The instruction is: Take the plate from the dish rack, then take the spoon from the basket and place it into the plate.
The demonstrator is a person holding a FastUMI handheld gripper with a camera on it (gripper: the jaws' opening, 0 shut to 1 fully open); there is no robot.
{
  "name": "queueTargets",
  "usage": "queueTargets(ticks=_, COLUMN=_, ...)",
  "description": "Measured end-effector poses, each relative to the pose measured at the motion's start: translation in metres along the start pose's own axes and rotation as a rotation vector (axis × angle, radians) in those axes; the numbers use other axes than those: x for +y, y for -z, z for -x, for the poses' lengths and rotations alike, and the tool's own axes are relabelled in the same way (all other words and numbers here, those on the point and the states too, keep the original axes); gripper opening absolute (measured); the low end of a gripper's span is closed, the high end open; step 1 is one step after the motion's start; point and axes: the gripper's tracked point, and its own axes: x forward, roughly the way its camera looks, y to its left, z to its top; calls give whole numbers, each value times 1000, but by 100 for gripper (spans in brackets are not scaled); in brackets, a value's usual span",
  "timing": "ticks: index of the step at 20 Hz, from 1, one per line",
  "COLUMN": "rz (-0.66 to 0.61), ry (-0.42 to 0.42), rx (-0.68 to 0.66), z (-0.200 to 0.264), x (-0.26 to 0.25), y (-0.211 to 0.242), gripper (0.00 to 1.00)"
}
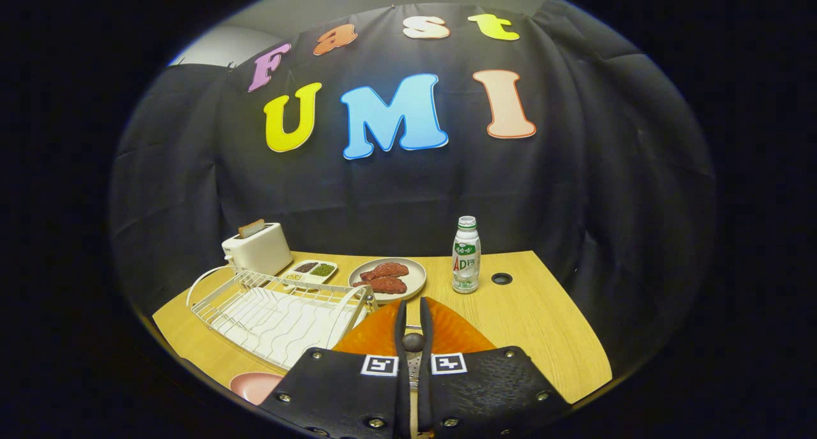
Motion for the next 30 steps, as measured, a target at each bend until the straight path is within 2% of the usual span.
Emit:
queueTargets(ticks=9, rz=32, ry=92, rx=-34, z=45, x=15, y=-49, gripper=5)
queueTargets(ticks=15, rz=39, ry=120, rx=-24, z=76, x=33, y=-56, gripper=5)
queueTargets(ticks=23, rz=32, ry=117, rx=13, z=104, x=71, y=-38, gripper=5)
queueTargets(ticks=30, rz=15, ry=46, rx=105, z=118, x=117, y=8, gripper=5)
